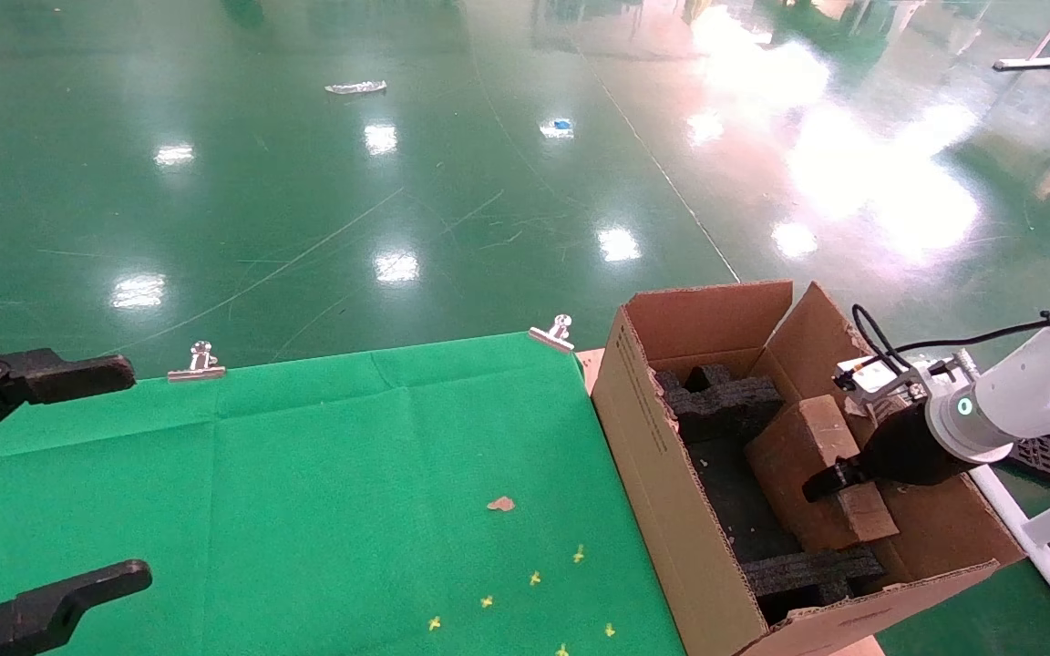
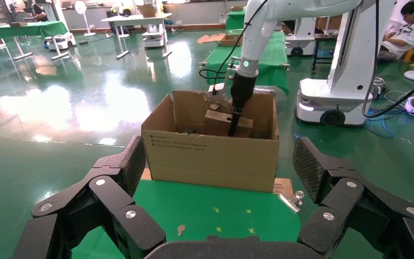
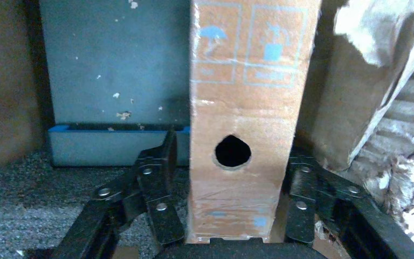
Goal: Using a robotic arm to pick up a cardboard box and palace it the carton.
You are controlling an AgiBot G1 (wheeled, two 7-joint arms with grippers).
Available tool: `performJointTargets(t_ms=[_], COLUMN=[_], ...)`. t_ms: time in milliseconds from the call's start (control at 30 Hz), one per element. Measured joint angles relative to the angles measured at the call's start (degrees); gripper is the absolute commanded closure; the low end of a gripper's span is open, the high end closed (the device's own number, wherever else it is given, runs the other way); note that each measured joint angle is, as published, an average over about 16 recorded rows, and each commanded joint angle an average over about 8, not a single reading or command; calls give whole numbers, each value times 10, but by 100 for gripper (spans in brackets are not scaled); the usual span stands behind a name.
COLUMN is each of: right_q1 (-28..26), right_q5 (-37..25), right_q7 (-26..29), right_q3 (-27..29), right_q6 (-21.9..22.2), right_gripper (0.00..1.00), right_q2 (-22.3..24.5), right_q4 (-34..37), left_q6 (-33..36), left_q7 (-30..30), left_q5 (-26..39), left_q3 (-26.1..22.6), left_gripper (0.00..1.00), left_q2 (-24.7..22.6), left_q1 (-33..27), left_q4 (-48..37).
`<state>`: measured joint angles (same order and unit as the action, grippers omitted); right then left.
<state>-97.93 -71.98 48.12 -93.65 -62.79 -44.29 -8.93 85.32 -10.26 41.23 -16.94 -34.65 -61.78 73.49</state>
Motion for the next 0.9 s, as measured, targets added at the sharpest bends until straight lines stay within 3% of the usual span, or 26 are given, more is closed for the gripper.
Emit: performJointTargets(t_ms=[467,900], right_q1=[-38,-207], right_q5=[11,39], right_q7=[-26,-96], right_q3=[11,48], right_q6=[-9,-42], right_gripper=[0,0], right_q2=[6,58], right_q4=[1,-74], left_q6=[0,0], left_q7=[0,0], left_q5=[0,-1], left_q3=[0,-1], left_gripper=[0,0], left_q2=[0,0], left_q1=[0,0], left_q4=[0,0])
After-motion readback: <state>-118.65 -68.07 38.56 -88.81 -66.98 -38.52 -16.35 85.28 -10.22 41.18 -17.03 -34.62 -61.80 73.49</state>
